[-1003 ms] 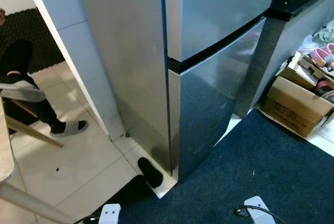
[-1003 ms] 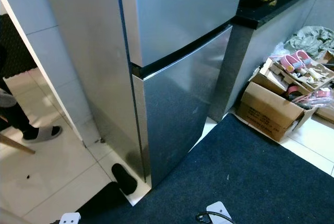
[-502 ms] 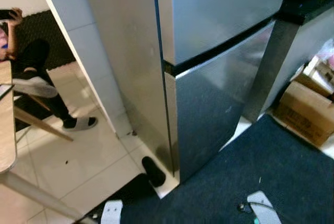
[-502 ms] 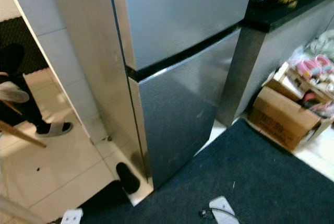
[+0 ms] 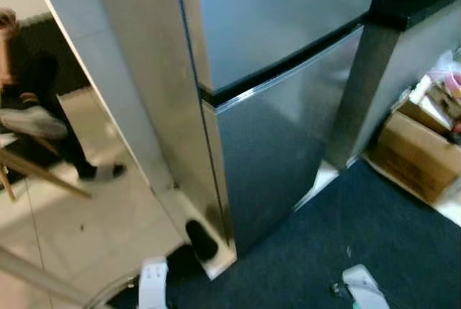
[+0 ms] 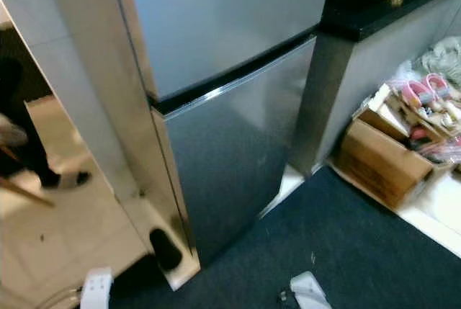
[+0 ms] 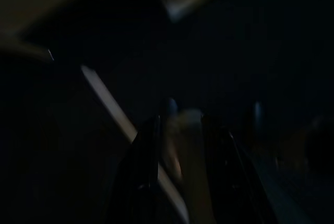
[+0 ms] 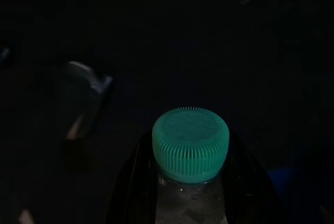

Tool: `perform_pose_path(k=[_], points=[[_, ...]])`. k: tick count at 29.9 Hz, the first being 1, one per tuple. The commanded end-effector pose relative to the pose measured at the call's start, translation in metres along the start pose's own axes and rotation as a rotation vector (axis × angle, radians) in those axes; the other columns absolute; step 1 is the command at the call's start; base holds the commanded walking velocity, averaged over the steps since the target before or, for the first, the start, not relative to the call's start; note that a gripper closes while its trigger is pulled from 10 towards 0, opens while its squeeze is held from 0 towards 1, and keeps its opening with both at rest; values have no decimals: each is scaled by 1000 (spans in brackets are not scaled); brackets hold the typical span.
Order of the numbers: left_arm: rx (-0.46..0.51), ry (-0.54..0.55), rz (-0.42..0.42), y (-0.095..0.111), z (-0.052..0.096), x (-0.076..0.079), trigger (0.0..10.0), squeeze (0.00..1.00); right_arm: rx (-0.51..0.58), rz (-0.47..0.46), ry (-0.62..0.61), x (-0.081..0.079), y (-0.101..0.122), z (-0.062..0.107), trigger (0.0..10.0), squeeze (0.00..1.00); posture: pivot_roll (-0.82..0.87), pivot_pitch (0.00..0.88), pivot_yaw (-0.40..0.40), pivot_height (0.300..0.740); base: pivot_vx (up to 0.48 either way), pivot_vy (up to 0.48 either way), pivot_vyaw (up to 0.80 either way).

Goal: Restocking fridge

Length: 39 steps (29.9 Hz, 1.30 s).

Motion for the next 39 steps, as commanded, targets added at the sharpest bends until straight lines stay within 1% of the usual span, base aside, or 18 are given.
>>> perform_pose_path(k=[1,3,8,10,11,12,20,21,22,23,26,28,29,30,31,35,36,39], points=[[51,8,32,14,0,-7,10000,0,8,25,20,-7,2,-1,10000,0,-33,0,19,740,0,0,0],[95,1,41,28,-1,-7,10000,0,7,29,20,-6,1,-1,10000,0,-34,0,18,740,0,0,0],[134,-6,47,41,-2,-6,10000,0,7,32,19,-5,1,0,10000,0,-34,0,16,740,0,0,0],[183,-33,16,63,-4,-2,10000,0,7,39,17,-4,1,0,10000,0,-33,0,14,740,0,-240,0],[183,-33,16,63,-4,-2,10000,0,7,39,17,-4,1,0,10000,0,-33,0,14,740,0,-480,0],[227,-58,10,81,-4,3,10000,0,8,45,17,-4,1,0,10000,0,-36,0,14,740,0,-469,0],[438,-122,31,149,3,17,10000,0,8,55,19,-4,0,0,10000,0,-42,0,13,740,0,0,0],[438,-122,31,149,3,17,10000,0,8,55,19,-4,0,0,10000,0,-42,0,13,740,0,0,0],[489,-151,38,166,7,19,10000,0,5,56,20,-4,-1,0,10000,0,-44,0,14,740,0,0,0],[584,-203,42,196,17,20,10000,0,0,59,23,-5,-5,0,10000,0,-45,0,16,740,0,0,0],[666,-255,39,221,29,18,10000,0,-6,61,26,-6,-8,0,10000,0,-46,0,17,740,0,0,0],[748,-373,29,244,44,22,10000,0,-10,61,27,-6,-9,1,10000,0,-48,0,18,740,0,0,0],[787,-448,18,254,53,25,10000,494,-12,61,28,-7,-10,1,10000,0,-50,0,20,740,0,0,0],[787,-448,18,254,53,25,10000,494,-12,61,28,-7,-10,1,10000,0,-50,0,20,740,0,0,0],[817,-537,-9,261,63,31,10000,1000,-13,62,29,-7,-11,1,10000,0,-50,0,19,740,0,0,0],[818,-859,-161,270,91,56,10000,1000,-19,67,34,-9,-14,1,10000,0,-49,0,20,740,0,0,0],[818,-859,-161,270,91,56,10000,1000,-19,67,34,-9,-14,1,10000,0,-49,0,20,740,0,0,0],[776,-1009,-269,268,104,68,10000,1000,-23,73,38,-11,-17,1,10000,0,-51,8,23,740,0,0,0]])
Point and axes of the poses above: a point about 5 cm out from each wrist's last joint towards the gripper, its own z axis pointing back from the gripper into the wrist, its own y axis along the axis of the wrist's last joint, x = y × z, the point moved 5 cm from there along -z, pointing out of the wrist towards the gripper, and after that the axes turned 4 degrees about z, right-handed, at the moved point
